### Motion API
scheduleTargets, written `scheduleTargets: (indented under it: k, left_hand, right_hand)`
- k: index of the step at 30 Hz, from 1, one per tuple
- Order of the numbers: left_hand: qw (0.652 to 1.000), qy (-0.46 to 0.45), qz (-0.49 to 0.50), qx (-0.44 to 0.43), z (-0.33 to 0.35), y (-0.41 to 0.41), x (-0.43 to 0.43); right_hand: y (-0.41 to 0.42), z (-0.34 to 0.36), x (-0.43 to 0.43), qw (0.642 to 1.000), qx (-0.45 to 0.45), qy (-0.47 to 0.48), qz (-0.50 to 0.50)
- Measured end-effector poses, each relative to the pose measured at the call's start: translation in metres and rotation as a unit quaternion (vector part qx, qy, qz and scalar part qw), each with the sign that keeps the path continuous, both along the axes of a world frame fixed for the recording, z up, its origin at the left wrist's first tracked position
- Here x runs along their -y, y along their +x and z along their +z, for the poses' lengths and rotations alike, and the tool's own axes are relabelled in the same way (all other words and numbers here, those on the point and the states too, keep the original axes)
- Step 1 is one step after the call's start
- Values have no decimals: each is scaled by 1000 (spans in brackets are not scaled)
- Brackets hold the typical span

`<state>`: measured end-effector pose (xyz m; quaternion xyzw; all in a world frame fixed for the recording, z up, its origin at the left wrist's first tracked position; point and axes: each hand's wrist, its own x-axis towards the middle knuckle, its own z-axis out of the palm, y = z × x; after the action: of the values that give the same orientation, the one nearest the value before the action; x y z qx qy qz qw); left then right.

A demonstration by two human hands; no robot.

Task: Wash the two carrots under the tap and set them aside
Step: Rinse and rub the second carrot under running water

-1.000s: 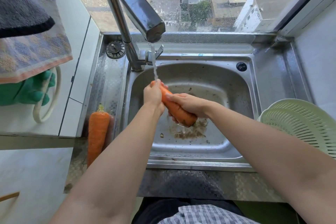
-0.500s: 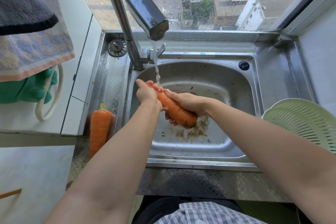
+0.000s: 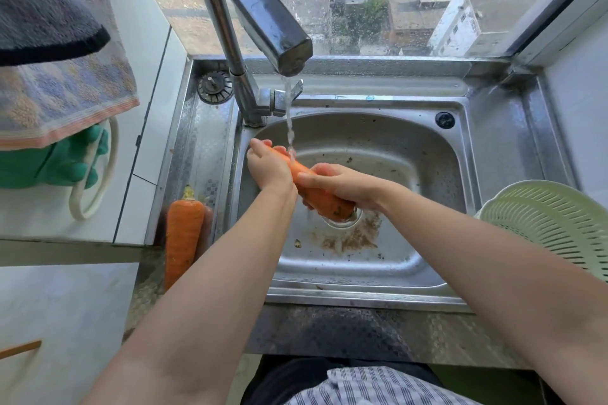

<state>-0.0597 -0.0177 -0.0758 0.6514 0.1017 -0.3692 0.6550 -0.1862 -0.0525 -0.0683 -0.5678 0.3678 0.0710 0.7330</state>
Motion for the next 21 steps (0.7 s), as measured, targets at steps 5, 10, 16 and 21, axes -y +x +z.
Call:
scheduleTargets:
  k: [5,10,16,21]
  left_hand:
    - [993,-72,-55,-81,-4,-1,-10]
    - [996,-12,28,-78,-2,7,-4]
    - [988,-73,-121,-64,2,-7,-10]
    - [996,-23,-71,-50,4,-11,0]
  right_hand:
    - [-4,0,0,990,-1,138,-34]
    - [2,-3,-5,998,-9,57,8]
    - [-1,-5,1,984,-12,147,-103]
    - [0,-4,-4,987,13,144,-69]
